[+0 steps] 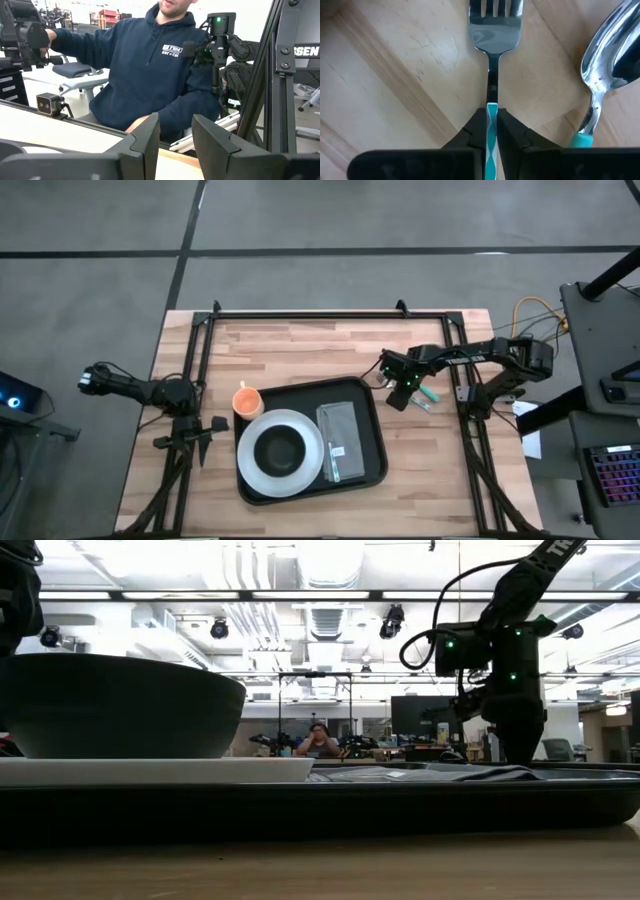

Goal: Set up tray
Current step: Put the blue fork to the right of the blue fork on the black table tray

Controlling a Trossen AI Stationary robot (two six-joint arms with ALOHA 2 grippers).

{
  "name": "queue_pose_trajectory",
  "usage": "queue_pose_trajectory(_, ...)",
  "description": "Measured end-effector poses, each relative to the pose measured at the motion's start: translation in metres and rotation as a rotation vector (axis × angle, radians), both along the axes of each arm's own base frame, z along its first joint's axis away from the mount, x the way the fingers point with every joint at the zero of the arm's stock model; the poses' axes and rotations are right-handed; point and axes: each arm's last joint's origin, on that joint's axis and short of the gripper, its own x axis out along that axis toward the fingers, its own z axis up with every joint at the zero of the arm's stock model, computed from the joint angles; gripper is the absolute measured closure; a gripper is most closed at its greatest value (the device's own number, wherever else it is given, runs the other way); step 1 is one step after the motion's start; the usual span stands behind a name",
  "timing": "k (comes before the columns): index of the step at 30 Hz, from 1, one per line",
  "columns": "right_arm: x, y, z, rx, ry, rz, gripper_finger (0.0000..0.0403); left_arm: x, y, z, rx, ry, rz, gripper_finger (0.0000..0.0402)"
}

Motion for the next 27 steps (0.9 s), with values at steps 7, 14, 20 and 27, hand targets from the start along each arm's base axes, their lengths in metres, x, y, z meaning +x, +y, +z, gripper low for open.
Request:
queue_pose_trajectory(7, 0.0001, 0.0, 0.0001, 0.0, 0.0, 0.0, 0.0387, 0.0, 0.0, 0.0, 0.0, 0.0, 0.0, 0.0304)
queue_pose_trajectory(14, 0.0002, 0.0, 0.0002, 0.0, 0.0, -0.016, 0.0388, 0.0, 0.0, 0.0, 0.0, 0.0, 0.0, 0.0304)
queue_pose_trajectory(20, 0.0002, 0.0001, 0.0002, -0.001, 0.001, -0.045, 0.0389, 0.0, 0.0, 0.0, 0.0, 0.001, 0.0, 0.0304)
queue_pose_trajectory(27, 0.0002, 0.0, 0.0004, -0.001, 0.002, -0.113, 0.0389, 0.0, 0.0, 0.0, 0.0, 0.0, 0.0, 0.0304)
